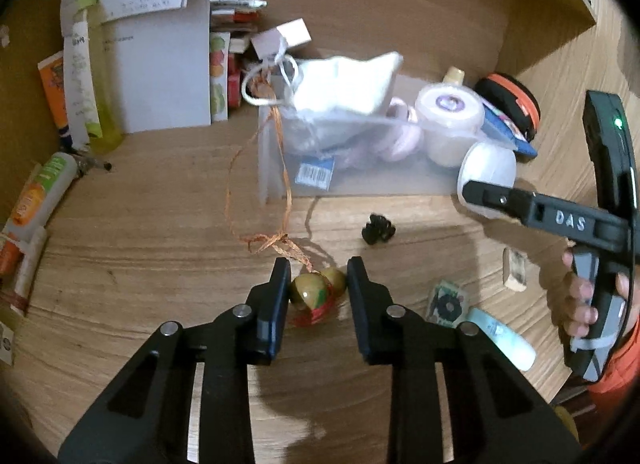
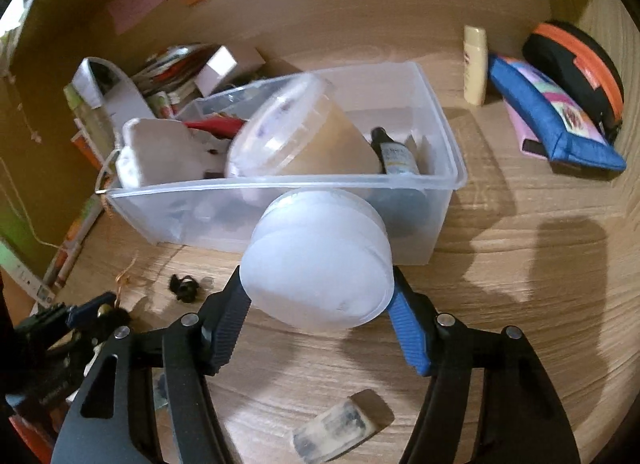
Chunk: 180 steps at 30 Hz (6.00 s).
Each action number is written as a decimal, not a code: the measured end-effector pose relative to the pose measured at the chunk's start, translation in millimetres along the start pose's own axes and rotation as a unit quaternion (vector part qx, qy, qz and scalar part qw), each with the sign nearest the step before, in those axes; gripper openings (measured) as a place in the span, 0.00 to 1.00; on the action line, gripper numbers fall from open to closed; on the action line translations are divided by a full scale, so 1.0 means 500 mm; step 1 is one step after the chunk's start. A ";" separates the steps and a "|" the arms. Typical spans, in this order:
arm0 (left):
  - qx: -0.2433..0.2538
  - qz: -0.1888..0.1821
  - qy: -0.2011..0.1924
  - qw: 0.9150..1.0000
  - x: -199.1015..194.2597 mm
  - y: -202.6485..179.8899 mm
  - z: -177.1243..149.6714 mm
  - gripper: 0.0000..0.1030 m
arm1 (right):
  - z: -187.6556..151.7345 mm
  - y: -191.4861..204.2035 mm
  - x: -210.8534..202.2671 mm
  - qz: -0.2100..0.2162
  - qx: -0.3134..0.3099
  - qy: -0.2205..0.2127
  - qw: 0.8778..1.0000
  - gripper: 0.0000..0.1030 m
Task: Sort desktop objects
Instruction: 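Grasp the green bead charm with the left tool while the right tool grasps the white round tub, then lower the bead charm and white tub into the clear bin and release both, then grasp the small black clip with the left tool while the right tool grasps the beige eraser, then carry the black clip and beige eraser into the clear bin and release them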
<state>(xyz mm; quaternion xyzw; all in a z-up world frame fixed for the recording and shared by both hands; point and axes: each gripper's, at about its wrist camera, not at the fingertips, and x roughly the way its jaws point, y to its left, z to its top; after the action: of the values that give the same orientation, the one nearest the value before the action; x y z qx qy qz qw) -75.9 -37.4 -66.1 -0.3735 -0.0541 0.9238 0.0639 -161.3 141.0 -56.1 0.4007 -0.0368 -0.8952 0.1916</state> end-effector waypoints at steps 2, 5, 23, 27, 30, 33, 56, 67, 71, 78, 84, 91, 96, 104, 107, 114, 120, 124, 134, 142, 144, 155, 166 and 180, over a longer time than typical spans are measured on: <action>0.001 -0.002 -0.009 1.000 -0.009 -0.001 0.005 0.28 | -0.002 0.006 -0.010 0.004 -0.007 -0.007 1.000 0.60; 0.002 -0.003 -0.022 1.000 -0.022 -0.005 0.011 0.28 | -0.004 0.017 -0.030 0.009 -0.017 -0.018 1.000 0.60; -0.022 -0.021 -0.098 0.995 -0.088 0.009 0.118 0.28 | 0.042 0.048 -0.126 0.030 -0.046 -0.091 0.994 0.60; -0.030 -0.024 -0.117 0.992 -0.107 0.023 0.151 0.28 | 0.058 0.036 -0.132 0.028 -0.041 -0.100 0.994 0.60; -0.038 -0.031 -0.130 0.990 -0.120 0.033 0.182 0.28 | 0.074 0.023 -0.134 0.027 -0.034 -0.107 0.993 0.60; -0.039 -0.034 -0.143 0.988 -0.128 0.037 0.216 0.28 | 0.088 0.011 -0.133 0.023 -0.030 -0.113 0.993 0.60; -0.029 -0.044 -0.103 0.993 0.060 0.024 0.319 0.28 | 0.204 -0.087 -0.015 -0.021 -0.008 -0.087 0.996 0.60; -0.023 -0.072 -0.052 0.996 0.142 0.034 0.290 0.28 | 0.226 -0.080 0.047 -0.016 -0.034 -0.057 0.998 0.60; -0.010 -0.070 -0.045 0.996 0.149 0.026 0.280 0.28 | 0.229 -0.072 0.058 -0.019 -0.047 -0.056 0.997 0.59; -0.016 -0.066 -0.034 0.997 0.160 0.035 0.280 0.39 | 0.223 -0.060 0.066 -0.008 -0.059 -0.041 0.997 0.58; 0.001 -0.057 -0.050 0.997 0.142 0.015 0.280 0.58 | 0.206 -0.043 0.027 -0.010 -0.066 -0.058 0.996 0.63; 0.034 -0.035 -0.089 0.995 0.085 -0.028 0.272 0.69 | 0.163 -0.036 -0.033 -0.012 -0.060 -0.073 0.995 0.78; 0.040 -0.023 -0.098 0.994 0.051 -0.044 0.257 0.70 | 0.127 -0.037 -0.059 -0.013 -0.055 -0.077 0.995 0.79; 0.041 -0.004 -0.095 0.995 0.014 -0.049 0.217 0.75 | 0.050 -0.035 -0.092 -0.046 -0.088 -0.071 0.992 0.79; 0.043 0.003 -0.087 0.995 0.006 -0.047 0.194 0.75 | 0.021 -0.049 -0.099 -0.051 -0.087 -0.059 0.993 0.79; 0.054 0.018 -0.061 0.997 0.008 -0.056 0.137 0.75 | -0.035 -0.063 -0.097 -0.044 -0.091 -0.027 0.994 0.79; 0.061 0.029 -0.047 0.997 0.011 -0.062 0.085 0.75 | -0.091 -0.043 -0.092 -0.043 -0.137 0.007 0.990 0.80; 0.056 0.020 -0.026 0.998 0.021 -0.062 0.063 0.74 | -0.117 -0.028 -0.096 -0.024 -0.159 0.016 0.987 0.80; 0.062 0.000 0.021 0.998 0.067 -0.071 0.040 0.50 | -0.129 -0.008 -0.065 0.002 -0.176 0.038 0.984 0.77; 0.081 -0.017 0.046 0.996 0.103 -0.092 0.047 0.42 | -0.132 0.002 -0.063 0.013 -0.185 0.052 0.981 0.67; 0.084 -0.018 0.048 0.995 0.107 -0.097 0.049 0.41 | -0.132 0.004 -0.063 0.016 -0.188 0.055 0.981 0.63; 0.077 -0.018 0.071 0.994 0.130 -0.092 0.059 0.31 | -0.127 0.008 -0.063 0.023 -0.192 0.057 0.979 0.42; 0.070 -0.018 0.063 0.995 0.126 -0.087 0.071 0.22 | -0.110 -0.005 -0.062 0.035 -0.162 0.049 0.985 0.40; 0.074 -0.048 -0.007 0.996 0.045 -0.113 0.117 0.22 | -0.032 -0.029 -0.107 0.019 -0.151 -0.011 0.988 0.40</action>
<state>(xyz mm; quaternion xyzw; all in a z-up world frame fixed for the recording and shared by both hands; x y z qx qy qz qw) -128.6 18.8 -31.4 -0.3587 -0.0036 0.9236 0.1355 -121.7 175.7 -32.4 0.3567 0.0888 -0.8911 0.2662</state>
